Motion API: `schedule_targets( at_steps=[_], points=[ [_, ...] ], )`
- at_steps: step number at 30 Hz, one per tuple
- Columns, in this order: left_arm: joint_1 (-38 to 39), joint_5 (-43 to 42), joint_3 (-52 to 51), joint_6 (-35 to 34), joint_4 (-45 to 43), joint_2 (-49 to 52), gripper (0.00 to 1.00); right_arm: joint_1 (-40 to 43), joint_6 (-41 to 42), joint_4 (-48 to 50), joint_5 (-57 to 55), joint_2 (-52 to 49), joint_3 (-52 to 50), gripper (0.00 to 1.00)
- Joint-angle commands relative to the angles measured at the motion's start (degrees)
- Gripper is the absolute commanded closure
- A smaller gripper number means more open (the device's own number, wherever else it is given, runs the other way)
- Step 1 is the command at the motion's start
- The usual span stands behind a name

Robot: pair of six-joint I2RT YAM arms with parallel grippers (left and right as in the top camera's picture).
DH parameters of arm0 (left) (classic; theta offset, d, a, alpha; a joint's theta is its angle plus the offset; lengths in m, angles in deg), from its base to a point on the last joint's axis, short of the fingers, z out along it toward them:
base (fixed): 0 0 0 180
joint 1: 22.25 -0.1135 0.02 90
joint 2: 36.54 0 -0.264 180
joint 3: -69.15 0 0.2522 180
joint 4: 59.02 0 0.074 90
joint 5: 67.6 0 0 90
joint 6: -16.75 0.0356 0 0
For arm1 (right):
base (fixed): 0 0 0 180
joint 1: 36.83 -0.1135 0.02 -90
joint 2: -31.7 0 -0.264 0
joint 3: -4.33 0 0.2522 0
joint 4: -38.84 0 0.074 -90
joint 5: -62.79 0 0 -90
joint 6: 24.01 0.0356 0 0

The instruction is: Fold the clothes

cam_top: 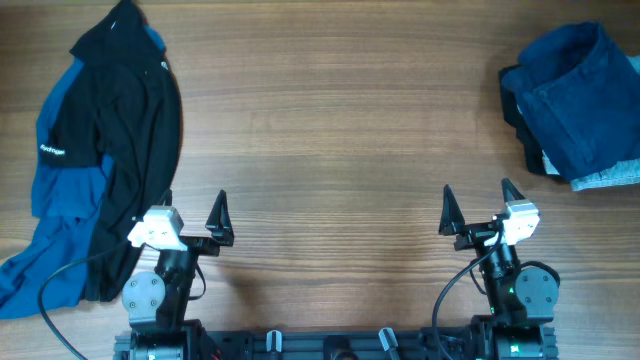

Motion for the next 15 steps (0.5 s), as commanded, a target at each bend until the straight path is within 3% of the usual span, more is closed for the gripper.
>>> schedule_targets(
  at_steps=[1,15],
  points=[
    [0.37,0.55,-0.26,0.33,0.24,-0.35,0.00,0.35,-0.55,0.26,-0.98,0.46,-0.13,0.00],
    [0.37,0.76,-0.26,0.33,0.24,-0.35,0.00,0.35,-0.31,0.81,-0.83,0.46,-0.13,0.00]
  ],
)
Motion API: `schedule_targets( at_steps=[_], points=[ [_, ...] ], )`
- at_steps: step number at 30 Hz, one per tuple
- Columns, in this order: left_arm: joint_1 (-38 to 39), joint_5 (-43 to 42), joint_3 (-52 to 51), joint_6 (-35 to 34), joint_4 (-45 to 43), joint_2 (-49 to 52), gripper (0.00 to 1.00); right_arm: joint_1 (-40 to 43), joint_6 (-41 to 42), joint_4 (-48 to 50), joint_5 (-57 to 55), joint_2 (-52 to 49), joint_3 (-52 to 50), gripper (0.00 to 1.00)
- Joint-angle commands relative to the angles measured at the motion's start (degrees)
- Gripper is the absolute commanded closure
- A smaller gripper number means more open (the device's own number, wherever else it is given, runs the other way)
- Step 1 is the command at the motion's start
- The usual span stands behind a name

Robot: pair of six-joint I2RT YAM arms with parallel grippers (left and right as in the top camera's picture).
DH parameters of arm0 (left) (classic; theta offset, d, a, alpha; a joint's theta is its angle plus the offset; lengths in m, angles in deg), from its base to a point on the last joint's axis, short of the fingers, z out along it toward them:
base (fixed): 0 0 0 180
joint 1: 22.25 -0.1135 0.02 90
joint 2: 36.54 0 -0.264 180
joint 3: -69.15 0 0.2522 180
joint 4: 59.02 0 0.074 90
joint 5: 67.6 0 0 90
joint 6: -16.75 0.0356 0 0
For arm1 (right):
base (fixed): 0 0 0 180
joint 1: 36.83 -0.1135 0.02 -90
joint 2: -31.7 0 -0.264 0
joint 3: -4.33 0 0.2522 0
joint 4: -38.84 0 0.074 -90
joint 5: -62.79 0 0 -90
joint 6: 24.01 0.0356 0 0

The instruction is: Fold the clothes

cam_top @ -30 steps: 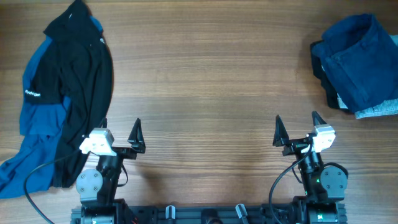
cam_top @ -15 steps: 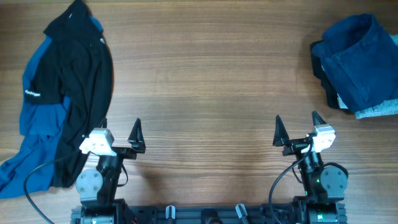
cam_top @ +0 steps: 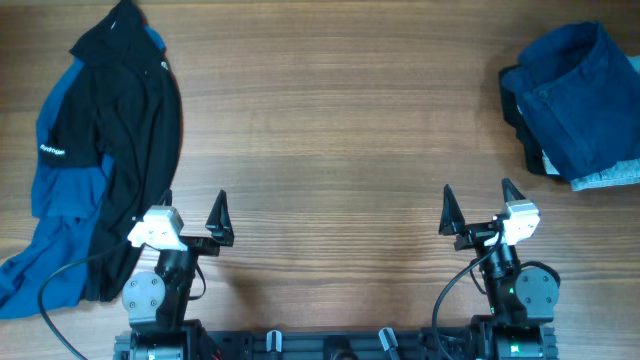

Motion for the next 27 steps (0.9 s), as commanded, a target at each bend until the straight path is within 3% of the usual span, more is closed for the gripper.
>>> schedule_targets(
  at_steps=[1,4,8,11,15,19,24,27],
  points=[
    [0.37,2.03,-0.26,0.33,0.24,-0.35,0.00,0.35,0.11,0.74,0.35,0.46,-0.13,0.00],
    [0.37,5.16,-0.26,0.02,-0.15,-0.35,0.00,0.35,3.52,0.87,2.32,0.46,-0.13,0.00],
    [0.42,-2.45,-0.26,-3.41,-3.19,-0.37,0.00,0.35,13.03,2.27,2.32,0.46,-0.13,0.00],
    [0.42,-2.58,-0.26,-6.58,-2.12,-0.37,0.00,0.35,19.61,4.28,2.78,0.46,-0.13,0.00],
    [0.42,-3.17,0.22,-12.02,-2.14,-0.33,0.00,0.35,15.98,6.08,10.95,0.33,0.74,0.00],
    [0.42,-3.61,3.58,-12.00,-1.57,1.86,0.00,0.35,13.75,5.92,11.32,-3.50,4.85,0.00],
    [0.42,-3.37,12.07,-11.96,4.15,11.67,0.00,0.35,12.11,5.90,15.61,-17.51,13.55,0.00],
    [0.42,-3.39,21.20,-11.78,9.29,23.26,0.00,0.35,7.89,5.64,19.98,-31.17,22.01,0.00]
  ],
)
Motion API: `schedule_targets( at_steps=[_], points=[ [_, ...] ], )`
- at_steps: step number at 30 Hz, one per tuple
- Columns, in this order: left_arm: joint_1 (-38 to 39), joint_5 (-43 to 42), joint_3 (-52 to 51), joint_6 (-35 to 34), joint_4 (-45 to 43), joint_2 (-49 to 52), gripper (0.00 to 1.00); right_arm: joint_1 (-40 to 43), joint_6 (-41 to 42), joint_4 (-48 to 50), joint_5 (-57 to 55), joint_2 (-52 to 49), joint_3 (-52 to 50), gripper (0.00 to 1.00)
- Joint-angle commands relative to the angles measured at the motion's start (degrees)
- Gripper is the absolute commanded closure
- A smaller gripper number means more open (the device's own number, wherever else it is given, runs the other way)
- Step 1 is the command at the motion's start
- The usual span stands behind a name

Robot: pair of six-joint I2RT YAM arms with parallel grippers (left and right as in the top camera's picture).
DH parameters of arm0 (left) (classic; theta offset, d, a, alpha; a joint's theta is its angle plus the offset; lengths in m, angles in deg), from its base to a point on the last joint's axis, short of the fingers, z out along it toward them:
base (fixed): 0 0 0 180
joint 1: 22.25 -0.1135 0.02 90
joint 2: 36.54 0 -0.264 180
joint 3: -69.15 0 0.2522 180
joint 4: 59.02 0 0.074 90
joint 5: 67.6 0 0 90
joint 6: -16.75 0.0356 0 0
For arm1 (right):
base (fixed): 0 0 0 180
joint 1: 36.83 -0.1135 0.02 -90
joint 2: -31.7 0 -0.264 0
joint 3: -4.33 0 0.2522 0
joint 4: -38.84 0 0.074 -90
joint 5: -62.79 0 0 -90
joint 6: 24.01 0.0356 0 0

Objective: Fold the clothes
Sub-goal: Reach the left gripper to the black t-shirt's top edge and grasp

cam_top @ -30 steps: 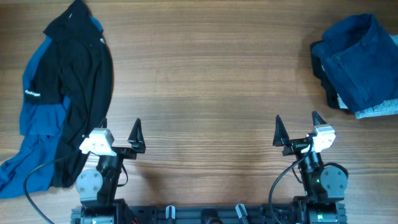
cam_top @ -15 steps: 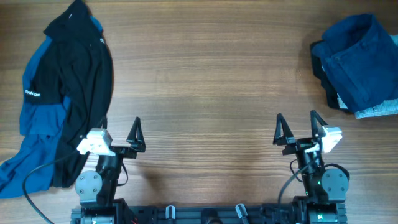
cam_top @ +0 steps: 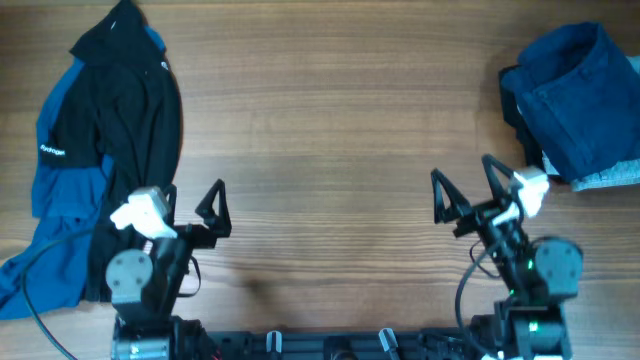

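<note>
A black and blue jacket (cam_top: 105, 150) lies crumpled at the table's left side, running from the far edge down to the near left corner. A pile of dark blue garments (cam_top: 575, 100) sits at the far right, with a light grey piece under it. My left gripper (cam_top: 190, 200) stands open beside the jacket's near right edge, one finger over the fabric. My right gripper (cam_top: 465, 185) is open over bare wood, left of and nearer than the blue pile. Neither holds anything.
The wooden table (cam_top: 320, 130) stretches between the two heaps. The arm bases and a black cable (cam_top: 40, 290) sit along the near edge, the cable lying over the jacket's lower left part.
Both arms have lifted from their rest pose. The left gripper shifted slightly left and away from the base, the right gripper moved left and farther up the table. The clothes are unchanged.
At both earlier moments the arms rested at the near edge with grippers open and the clothes untouched. Now both arms have risen and reached a little into the table, grippers still open.
</note>
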Motion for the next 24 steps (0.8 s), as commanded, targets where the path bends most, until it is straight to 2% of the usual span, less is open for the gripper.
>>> schedule_targets(
  at_steps=[1,5,10,12,14,17,19,22,24],
  points=[
    [0.42,-0.66,11.69,-0.52,5.86,12.96,0.00,0.35,-5.79,-1.01,5.62,-14.25,10.27,0.00],
    [0.37,-0.70,24.90,1.40,15.82,29.16,0.00,0.35,-8.83,-9.14,7.37,-31.17,23.37,0.00],
    [0.37,-3.61,44.54,7.17,30.45,50.80,0.00,0.33,-15.17,-30.82,7.78,-52.09,44.33,0.00],
    [0.37,-6.25,50.86,8.59,34.42,57.72,0.00,0.33,-15.06,-36.22,8.46,-57.99,50.95,0.00],
    [0.39,-9.38,54.42,8.72,34.84,63.69,0.00,0.35,-14.08,-37.38,13.53,-62.31,55.58,0.00],
    [0.39,-10.56,54.53,8.74,34.80,68.65,0.00,0.33,-10.95,-32.37,21.07,-64.26,56.15,0.00],
    [0.37,-10.56,54.53,8.72,35.60,71.54,0.00,0.22,-5.46,-30.10,21.18,-65.07,56.15,0.00],
    [0.37,-10.54,54.53,8.57,36.96,75.30,0.00,-0.87,-10.73,-30.29,19.52,-65.44,56.15,0.01],
    [0.37,-11.26,54.53,8.55,36.50,76.30,0.00,-2.51,-11.82,-31.56,13.42,-65.44,56.15,0.00]
  ],
)
